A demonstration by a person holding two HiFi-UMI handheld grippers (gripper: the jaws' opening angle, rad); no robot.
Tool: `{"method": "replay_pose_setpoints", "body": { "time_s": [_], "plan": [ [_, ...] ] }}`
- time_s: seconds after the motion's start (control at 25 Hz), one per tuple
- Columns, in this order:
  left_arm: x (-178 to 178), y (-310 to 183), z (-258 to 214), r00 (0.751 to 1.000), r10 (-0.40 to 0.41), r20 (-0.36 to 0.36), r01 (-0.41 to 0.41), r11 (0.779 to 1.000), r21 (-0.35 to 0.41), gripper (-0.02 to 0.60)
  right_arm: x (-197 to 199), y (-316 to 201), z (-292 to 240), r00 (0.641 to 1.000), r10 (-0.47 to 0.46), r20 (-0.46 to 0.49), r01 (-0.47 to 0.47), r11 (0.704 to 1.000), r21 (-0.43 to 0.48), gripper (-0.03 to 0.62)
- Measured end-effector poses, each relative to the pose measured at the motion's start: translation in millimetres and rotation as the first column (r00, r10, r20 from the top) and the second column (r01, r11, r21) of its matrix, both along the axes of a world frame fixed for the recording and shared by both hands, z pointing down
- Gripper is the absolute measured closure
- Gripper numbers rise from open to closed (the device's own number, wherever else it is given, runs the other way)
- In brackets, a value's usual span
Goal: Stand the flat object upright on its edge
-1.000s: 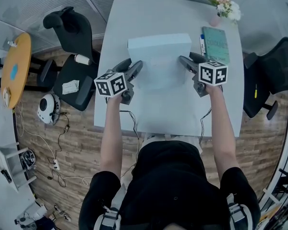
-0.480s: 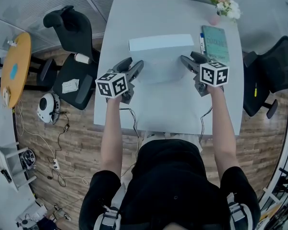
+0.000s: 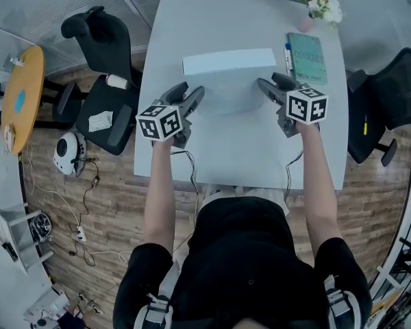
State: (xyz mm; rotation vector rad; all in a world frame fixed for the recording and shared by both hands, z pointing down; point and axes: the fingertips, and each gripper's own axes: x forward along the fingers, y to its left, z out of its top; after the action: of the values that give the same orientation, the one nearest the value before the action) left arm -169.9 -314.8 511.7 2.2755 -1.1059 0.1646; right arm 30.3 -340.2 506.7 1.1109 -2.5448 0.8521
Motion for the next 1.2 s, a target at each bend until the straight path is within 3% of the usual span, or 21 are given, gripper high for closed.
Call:
{"method": "replay_pose_setpoints", "body": {
  "time_s": [0.6,1.2],
  "plan": [
    [4.5,24.5,0.4,1.0,0.022,0.0,-0.022,1.0,0.009,0.339,4.7,25.5,1.7,1.0,0.017,0.014,-0.018,1.0,0.003,0.359],
    [7.6,51.3,-6.1,1.0,-0.018,0.02,0.018,1.0,0.002,0.339,11.6,48.5,1.3,1.0,-0.006,0.026,0.007,1.0,-0.012,0.356]
  ]
}}
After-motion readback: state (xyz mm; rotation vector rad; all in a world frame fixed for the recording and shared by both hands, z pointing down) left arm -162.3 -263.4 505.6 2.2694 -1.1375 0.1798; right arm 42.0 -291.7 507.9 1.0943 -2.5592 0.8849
